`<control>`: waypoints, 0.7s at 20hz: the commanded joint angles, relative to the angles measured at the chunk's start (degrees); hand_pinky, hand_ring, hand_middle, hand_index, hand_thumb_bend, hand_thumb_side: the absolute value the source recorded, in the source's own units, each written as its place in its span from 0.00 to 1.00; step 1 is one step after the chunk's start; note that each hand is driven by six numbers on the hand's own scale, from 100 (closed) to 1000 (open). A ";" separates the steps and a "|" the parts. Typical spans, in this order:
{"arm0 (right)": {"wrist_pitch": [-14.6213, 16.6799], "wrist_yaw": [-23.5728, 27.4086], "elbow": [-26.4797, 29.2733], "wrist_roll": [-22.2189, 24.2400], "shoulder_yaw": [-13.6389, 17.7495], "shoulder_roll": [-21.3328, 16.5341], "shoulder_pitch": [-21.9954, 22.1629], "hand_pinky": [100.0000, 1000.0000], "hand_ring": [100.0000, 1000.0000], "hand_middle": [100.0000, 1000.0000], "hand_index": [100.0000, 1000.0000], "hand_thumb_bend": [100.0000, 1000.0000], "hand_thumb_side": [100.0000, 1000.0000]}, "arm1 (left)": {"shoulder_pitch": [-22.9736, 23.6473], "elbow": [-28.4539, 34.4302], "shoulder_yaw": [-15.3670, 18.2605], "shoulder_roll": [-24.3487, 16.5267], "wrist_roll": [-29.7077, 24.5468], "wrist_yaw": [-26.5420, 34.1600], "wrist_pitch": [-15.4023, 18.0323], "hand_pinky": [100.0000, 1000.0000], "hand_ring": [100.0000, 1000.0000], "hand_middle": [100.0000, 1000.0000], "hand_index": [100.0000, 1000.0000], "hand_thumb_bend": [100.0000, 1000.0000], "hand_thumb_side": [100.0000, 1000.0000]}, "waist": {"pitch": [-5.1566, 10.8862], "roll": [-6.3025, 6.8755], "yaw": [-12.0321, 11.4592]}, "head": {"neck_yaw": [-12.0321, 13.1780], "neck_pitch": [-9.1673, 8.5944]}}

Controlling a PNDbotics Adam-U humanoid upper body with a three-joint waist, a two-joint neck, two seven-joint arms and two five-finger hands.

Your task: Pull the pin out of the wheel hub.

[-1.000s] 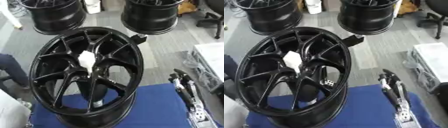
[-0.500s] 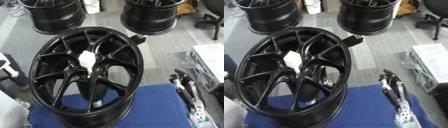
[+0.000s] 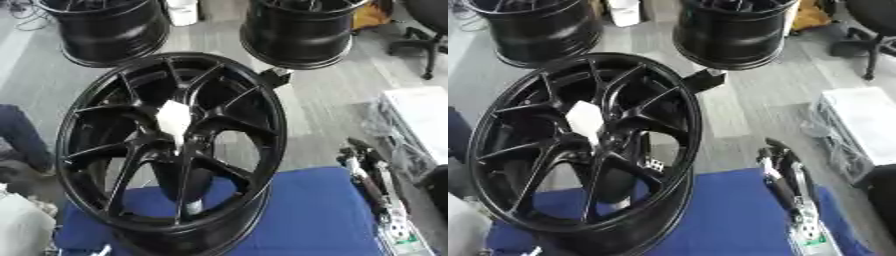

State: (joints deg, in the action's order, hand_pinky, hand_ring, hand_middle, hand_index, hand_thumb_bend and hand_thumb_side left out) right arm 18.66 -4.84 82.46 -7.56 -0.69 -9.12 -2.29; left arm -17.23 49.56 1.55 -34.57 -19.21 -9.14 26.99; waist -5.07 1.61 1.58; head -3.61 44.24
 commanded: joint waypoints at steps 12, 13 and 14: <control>0.05 -0.17 0.84 -0.54 0.96 -0.12 -0.32 0.68 0.62 0.60 0.81 0.00 0.56 | 16.64 44.94 15.01 15.75 2.17 19.20 -16.84 0.63 0.58 0.68 0.79 0.60 0.65 | 0.16 -0.50 -2.58 | -1.02 -0.12; 0.08 -0.17 0.88 -0.55 0.98 -0.08 -0.27 0.68 0.62 0.60 0.81 0.00 0.55 | 16.96 46.64 15.62 17.78 2.41 18.97 -18.45 0.63 0.57 0.67 0.78 0.60 0.65 | 0.15 -0.57 -2.78 | -1.06 -0.12; 0.08 -0.17 0.90 -0.61 1.07 -0.04 -0.18 0.68 0.62 0.60 0.81 0.00 0.56 | 16.73 47.73 16.16 20.31 2.71 18.70 -20.43 0.63 0.57 0.66 0.78 0.59 0.65 | 0.16 -0.68 -3.01 | -1.08 -0.12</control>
State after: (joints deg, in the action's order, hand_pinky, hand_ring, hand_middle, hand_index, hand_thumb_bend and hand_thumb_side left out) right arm 18.65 -4.84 82.47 -8.01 0.01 -8.80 -2.13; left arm -0.27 94.09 16.34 -15.67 -16.82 9.49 8.48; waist -5.23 0.91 -1.50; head -4.62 44.24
